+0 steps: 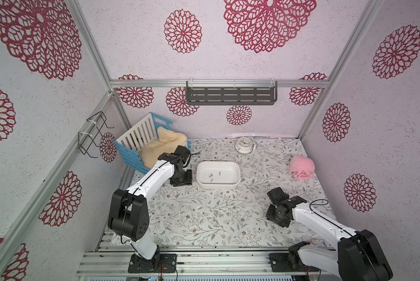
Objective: Put the screws on the desktop into the storage box
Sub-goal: Pick up the screw from the center of the board.
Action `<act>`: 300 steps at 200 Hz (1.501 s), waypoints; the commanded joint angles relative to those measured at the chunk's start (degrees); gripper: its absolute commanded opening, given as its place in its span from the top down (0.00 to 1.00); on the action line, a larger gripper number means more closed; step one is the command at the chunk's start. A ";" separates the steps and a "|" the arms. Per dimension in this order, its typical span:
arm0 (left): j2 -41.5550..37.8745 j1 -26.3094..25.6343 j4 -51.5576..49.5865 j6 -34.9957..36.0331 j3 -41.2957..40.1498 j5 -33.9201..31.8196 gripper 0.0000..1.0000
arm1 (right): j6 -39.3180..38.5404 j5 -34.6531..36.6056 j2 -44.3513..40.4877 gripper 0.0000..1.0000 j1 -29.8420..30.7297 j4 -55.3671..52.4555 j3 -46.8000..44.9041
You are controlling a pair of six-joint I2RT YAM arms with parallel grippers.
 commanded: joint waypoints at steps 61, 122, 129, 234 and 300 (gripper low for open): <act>-1.12 0.45 0.99 -0.15 -0.89 0.31 0.51 | -3.80 -1.14 0.93 0.64 -2.17 2.29 -0.06; -1.12 0.52 0.97 -0.27 -0.89 0.17 0.51 | -4.19 -1.98 1.88 0.66 -2.46 3.34 -0.50; -1.12 0.50 1.04 -0.36 -0.89 0.22 0.51 | -4.19 -2.00 1.88 0.66 -2.57 3.35 -0.50; -1.58 0.57 1.04 -0.11 -1.46 0.16 0.51 | -4.57 -2.76 3.86 0.71 -2.79 4.56 -0.67; -1.30 0.68 1.00 -0.15 -1.35 0.00 0.51 | -4.75 -3.21 4.30 0.82 -2.84 5.13 -1.10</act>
